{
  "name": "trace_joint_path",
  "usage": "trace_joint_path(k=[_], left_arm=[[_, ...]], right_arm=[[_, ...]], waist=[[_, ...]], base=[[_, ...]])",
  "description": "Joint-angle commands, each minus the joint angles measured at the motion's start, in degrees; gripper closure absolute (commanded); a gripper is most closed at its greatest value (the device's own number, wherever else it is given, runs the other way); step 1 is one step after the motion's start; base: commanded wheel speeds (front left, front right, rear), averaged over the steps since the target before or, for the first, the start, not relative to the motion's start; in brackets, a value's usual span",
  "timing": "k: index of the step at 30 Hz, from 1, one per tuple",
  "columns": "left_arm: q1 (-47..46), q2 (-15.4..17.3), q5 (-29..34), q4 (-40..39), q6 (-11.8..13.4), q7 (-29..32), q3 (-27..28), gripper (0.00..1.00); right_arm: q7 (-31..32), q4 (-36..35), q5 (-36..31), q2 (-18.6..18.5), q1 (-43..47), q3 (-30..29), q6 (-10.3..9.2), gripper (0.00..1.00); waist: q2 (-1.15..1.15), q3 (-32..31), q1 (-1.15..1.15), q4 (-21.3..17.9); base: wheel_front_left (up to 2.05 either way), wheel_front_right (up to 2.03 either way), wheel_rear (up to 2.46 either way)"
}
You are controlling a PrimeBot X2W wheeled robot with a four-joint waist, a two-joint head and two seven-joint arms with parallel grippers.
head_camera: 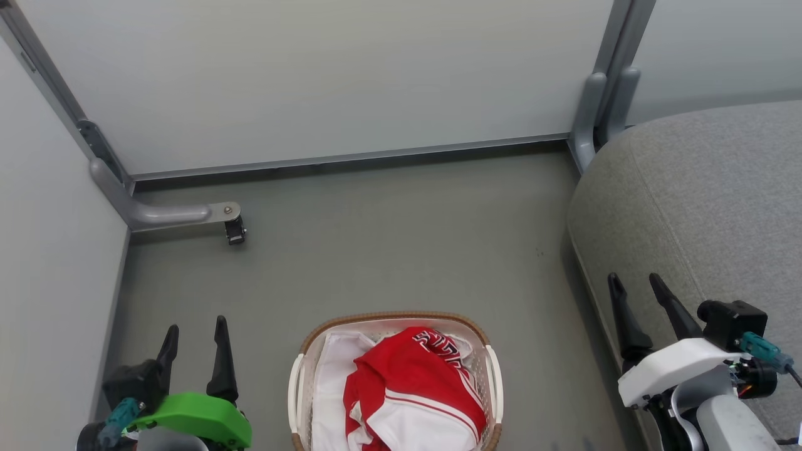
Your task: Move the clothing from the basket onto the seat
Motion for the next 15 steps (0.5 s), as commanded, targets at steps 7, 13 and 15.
trace_joint_path(k=[7, 13, 15], left_arm=[[0.6, -0.5, 3.1, 0.4, 0.3, -1.3, 1.1, 0.0], [0.7, -1.3, 5.9, 0.4, -0.1, -2.1, 2.4, 0.0], [0.8, -1.5, 6.7, 0.4, -0.2, -2.3, 2.8, 0.0]], right_arm=[[-1.4, 0.8, -4.5, -0.3, -1.2, 0.0, 0.02, 0.0], [-2.3, 2.0, -7.5, 0.6, -1.2, -1.2, 0.01, 0.0], [-2.4, 2.6, -8.6, 0.9, -1.2, -2.4, 0.01, 0.0]], waist=[[0.0, 0.1, 0.0, 0.0], [0.0, 0.2, 0.0, 0.2], [0.0, 0.2, 0.0, 0.2]], base=[[0.0, 0.0, 0.0], [0.0, 0.0, 0.0], [0.0, 0.0, 0.0]])
